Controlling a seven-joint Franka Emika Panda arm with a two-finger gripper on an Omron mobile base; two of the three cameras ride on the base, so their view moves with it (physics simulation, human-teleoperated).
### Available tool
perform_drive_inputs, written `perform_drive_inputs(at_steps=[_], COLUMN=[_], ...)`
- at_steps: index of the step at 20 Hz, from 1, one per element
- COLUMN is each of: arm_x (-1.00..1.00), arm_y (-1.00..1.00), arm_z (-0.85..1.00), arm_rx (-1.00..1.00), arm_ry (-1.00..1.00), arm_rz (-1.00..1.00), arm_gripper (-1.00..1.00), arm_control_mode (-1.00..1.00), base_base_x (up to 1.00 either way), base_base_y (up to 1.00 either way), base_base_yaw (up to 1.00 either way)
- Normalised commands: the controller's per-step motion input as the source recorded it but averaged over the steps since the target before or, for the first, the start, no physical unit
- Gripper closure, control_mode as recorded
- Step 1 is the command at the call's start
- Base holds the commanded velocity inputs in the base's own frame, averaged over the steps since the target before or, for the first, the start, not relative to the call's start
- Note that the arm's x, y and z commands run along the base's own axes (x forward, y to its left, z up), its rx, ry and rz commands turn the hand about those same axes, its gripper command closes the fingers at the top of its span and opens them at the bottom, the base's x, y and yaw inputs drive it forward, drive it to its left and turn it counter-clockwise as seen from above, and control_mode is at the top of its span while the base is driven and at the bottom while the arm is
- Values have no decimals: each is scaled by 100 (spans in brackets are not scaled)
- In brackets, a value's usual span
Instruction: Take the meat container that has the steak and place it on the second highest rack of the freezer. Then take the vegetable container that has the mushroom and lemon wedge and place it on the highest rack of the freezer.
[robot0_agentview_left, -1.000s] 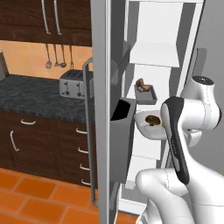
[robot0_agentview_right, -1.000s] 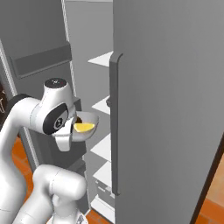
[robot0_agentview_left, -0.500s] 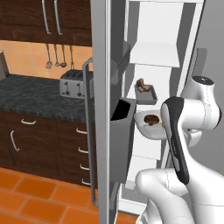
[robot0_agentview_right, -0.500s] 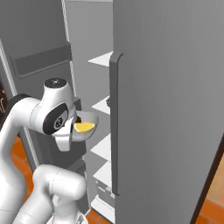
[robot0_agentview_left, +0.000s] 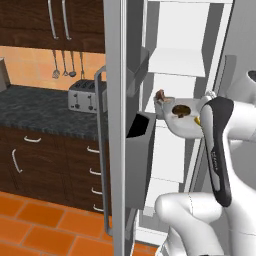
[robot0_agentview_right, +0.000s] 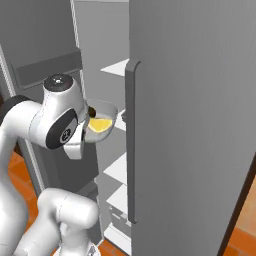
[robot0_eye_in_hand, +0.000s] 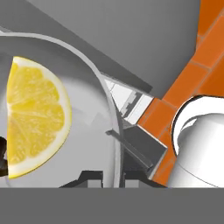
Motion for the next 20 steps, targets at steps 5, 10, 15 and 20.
perform_drive_inputs(at_steps=[5,10,15,20], arm_x=[26,34,12,81], arm_y=[-29,-1,0,4], arm_z=[47,41,38,21], arm_rx=[2,0,0,0], arm_ry=[-12,-18,-14,-4], arm_rz=[-7,-7,-5,-7], arm_gripper=[100,100,100,100], arm_control_mode=[-100,-100,-100,-100], base_base_x=[0,0,0,0], base_base_y=[0,0,0,0], base_base_yaw=[0,0,0,0])
